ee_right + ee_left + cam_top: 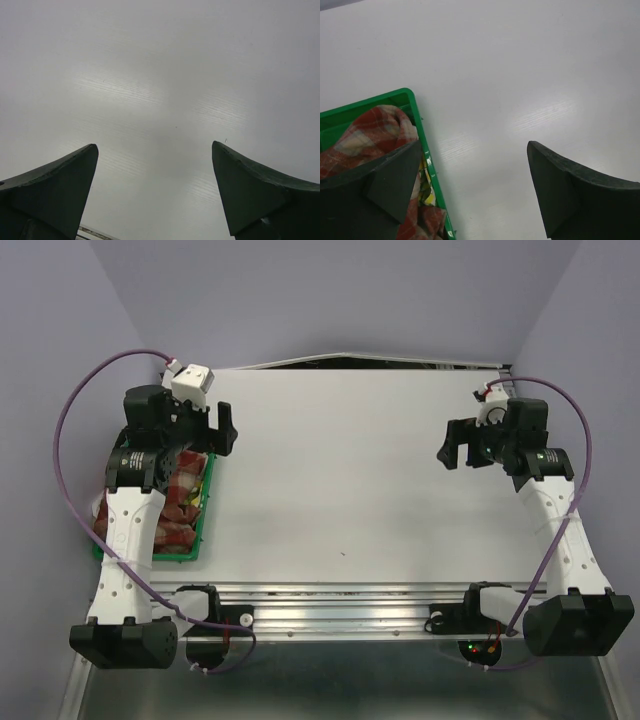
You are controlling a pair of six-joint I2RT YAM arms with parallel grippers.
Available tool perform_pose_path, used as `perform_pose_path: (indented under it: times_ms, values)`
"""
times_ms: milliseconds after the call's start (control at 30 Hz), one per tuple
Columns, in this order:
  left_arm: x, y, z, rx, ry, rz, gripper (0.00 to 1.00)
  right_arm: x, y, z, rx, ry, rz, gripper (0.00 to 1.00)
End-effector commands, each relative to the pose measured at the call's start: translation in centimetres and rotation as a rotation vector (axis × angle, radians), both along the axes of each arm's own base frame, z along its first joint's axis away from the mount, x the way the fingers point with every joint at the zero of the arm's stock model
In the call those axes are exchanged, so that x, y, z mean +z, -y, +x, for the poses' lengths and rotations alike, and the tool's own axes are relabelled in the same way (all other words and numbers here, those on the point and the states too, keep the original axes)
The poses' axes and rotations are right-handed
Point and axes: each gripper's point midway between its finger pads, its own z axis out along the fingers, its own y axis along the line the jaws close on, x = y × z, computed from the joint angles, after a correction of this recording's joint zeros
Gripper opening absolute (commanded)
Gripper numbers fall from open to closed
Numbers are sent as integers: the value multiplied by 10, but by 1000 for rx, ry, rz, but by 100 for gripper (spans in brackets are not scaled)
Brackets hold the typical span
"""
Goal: Fold and stack the skirts
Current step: Grab the skirt from the pile
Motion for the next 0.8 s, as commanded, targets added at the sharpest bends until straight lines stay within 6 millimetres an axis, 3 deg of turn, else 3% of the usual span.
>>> perform_pose_path:
  times_ms: [0,200,367,400,433,533,767]
  values:
    - [8,4,-7,-60,32,32,98,18,-2,1,26,54,-8,100]
    - [13,-32,-2,-3,-14,259,98,13,-4,-1,50,30,-11,100]
    - [-2,-86,6,9,-162,432,98,5,-9,-1,83,-10,2,100]
    - [4,-106,5,43,-168,449,98,6,-10,-1,87,-13,5,100]
    - [-8,-115,4,-4,-222,479,98,3,-11,0,91,-25,10,100]
    - [-19,-144,-1,11,-297,518,98,3,-13,2,104,-30,21,100]
    - [-62,-167,-5,-7,-417,578,98,0,-18,2,130,-42,36,100]
